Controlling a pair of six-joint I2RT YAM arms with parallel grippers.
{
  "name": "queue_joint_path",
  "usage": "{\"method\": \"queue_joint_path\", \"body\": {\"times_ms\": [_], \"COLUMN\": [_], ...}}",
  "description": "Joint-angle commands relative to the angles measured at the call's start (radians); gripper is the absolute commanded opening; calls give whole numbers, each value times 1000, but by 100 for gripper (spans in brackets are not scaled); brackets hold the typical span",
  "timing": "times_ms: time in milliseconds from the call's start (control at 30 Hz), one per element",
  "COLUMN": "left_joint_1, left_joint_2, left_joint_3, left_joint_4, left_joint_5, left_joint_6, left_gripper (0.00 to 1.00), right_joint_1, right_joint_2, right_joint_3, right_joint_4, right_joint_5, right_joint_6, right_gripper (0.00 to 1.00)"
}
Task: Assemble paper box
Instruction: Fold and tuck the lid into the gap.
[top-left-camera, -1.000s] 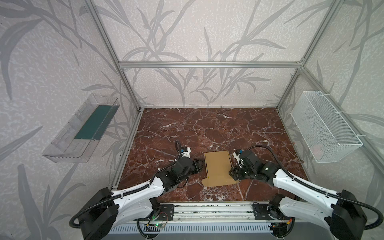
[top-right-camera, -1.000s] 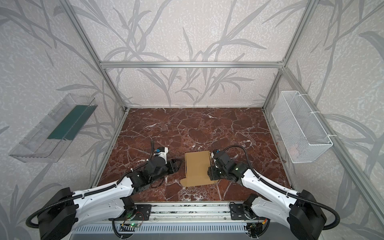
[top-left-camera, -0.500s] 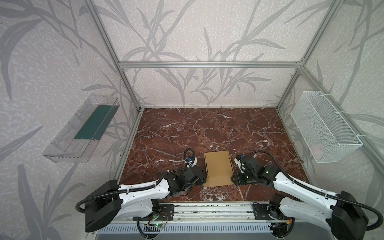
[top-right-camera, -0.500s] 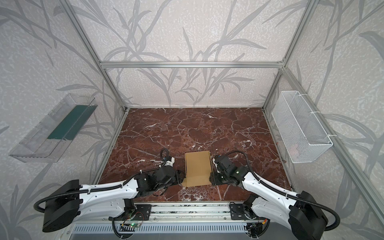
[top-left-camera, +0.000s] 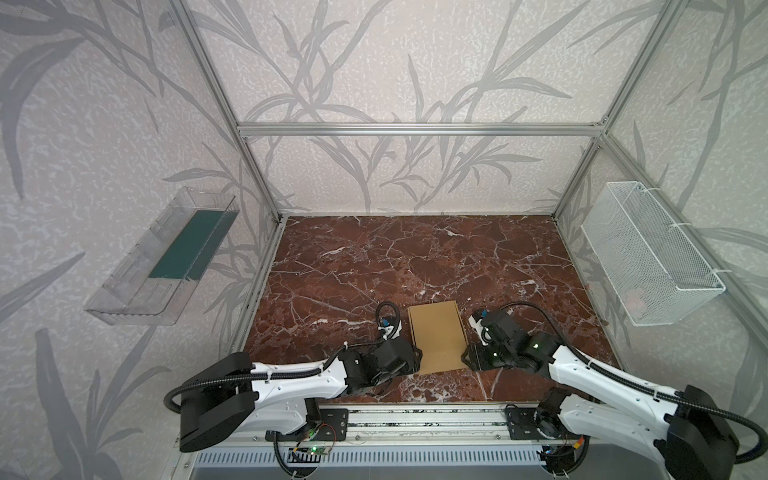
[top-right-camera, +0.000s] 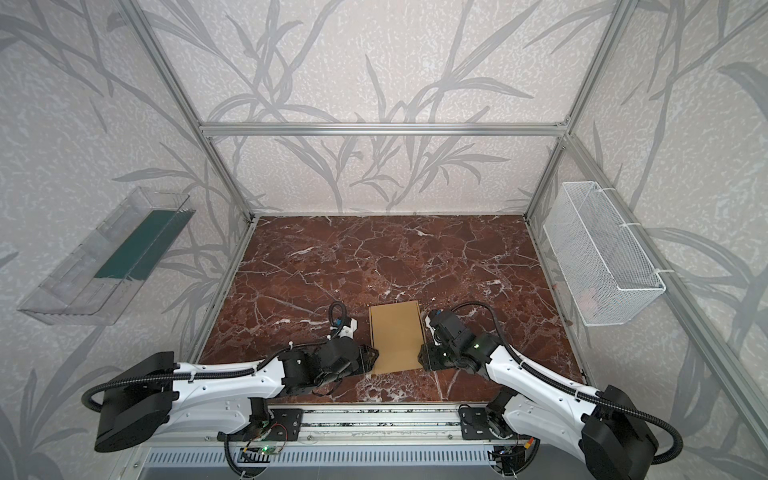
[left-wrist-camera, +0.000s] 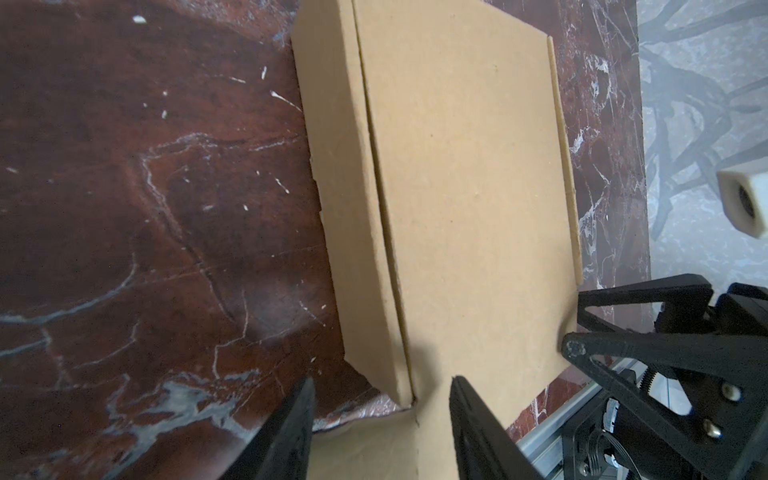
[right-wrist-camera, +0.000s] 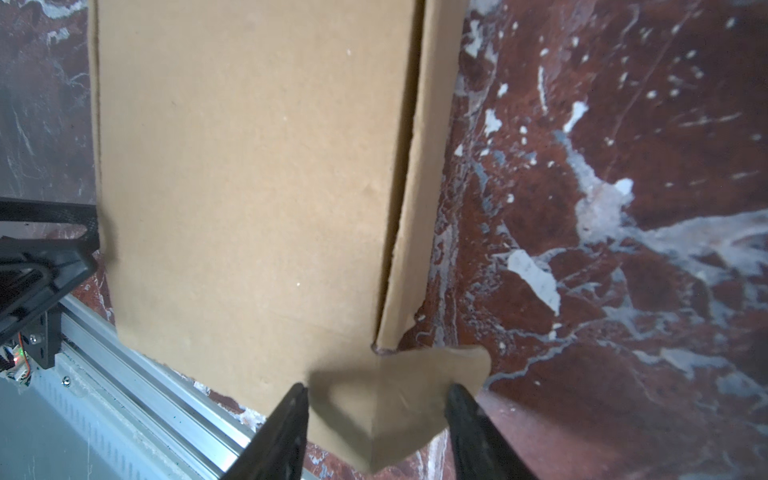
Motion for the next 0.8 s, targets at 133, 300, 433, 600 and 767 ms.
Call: {"method": "queue_joint_path", "body": {"times_ms": [133,300,433,600,767], "left_joint_1": [-18,-27,-32,-34,-43], "left_joint_2": [38,48,39,26,27], "left_joint_3": [18,4,1,-2,-11], "left_joint_4": [44,70,70,75,101], "left_joint_5": [-24,-24,-29,-31,-24], "left_joint_6": [-29,-47,-51,-57,-71], "left_gripper": [53,53,53,53,53], "right_joint_1": [21,39,39,39,39], "right_joint_2": [8,15,12,25,40], "right_joint_3": [4,0,4,-1,2], "right_joint_4": [26,41,33,32,42], "right_joint_5": [-14,-18,-10,12,2], "right_joint_6": [8,21,14,4,6], "right_gripper": [52,51,51,47,41]}}
